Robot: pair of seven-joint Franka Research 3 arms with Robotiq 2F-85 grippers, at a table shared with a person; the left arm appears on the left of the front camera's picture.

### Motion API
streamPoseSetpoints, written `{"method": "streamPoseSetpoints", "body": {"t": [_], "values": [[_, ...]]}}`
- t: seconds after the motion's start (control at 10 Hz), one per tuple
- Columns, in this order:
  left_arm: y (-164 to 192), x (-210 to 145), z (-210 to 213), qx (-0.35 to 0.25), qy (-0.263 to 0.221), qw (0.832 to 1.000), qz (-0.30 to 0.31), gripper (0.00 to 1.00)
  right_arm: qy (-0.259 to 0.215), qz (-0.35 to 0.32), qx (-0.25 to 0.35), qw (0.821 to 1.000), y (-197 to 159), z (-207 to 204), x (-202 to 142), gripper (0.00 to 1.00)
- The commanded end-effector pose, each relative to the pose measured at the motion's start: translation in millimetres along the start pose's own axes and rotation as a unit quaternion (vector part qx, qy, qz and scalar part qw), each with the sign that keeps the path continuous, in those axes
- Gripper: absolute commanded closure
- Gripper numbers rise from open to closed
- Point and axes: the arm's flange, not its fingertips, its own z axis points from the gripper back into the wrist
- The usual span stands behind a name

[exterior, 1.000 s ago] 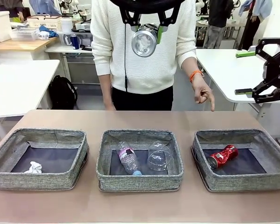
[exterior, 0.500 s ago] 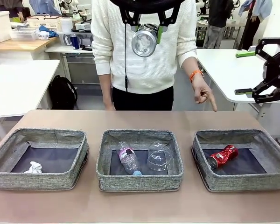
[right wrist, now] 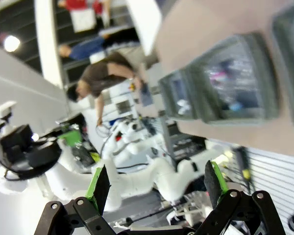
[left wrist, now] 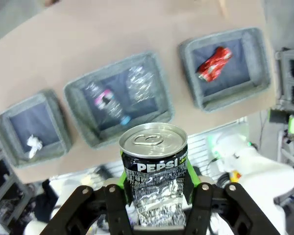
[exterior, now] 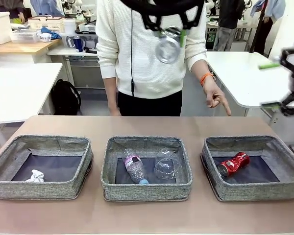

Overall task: Sort the waste into the appropriate baskets.
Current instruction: Place the picked waste into the Fabric basket indicated by the person.

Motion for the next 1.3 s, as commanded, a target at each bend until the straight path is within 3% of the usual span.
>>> {"method": "streamPoseSetpoints", "body": {"t": [0.0,0.2,0.4,0.5,0.8,1.2], "values": [[4,-44,-77,-0.053,-0.034,0.997,-0.050,0.58,0.013,0.021,-0.046,0.999,-29,85,-9,0.00],[-21,-47,-130,-0.103,-0.075,0.986,-0.105,0.58,-0.007,0.047,-0.068,0.997,-52,140,-33,0.00],[-45,-40,-177,-0.154,-0.097,0.973,-0.140,0.58,-0.014,0.054,-0.095,0.994,-72,162,-51,0.00],[-57,-38,-201,-0.173,-0.091,0.971,-0.139,0.58,-0.013,0.022,-0.073,0.997,-61,145,-47,0.00],[-99,-17,-273,-0.158,-0.059,0.980,-0.107,0.58,-0.013,0.022,-0.073,0.997,-61,145,-47,0.00],[-144,7,-305,-0.153,-0.026,0.980,-0.127,0.58,-0.013,0.022,-0.073,0.997,-61,145,-47,0.00]]}}
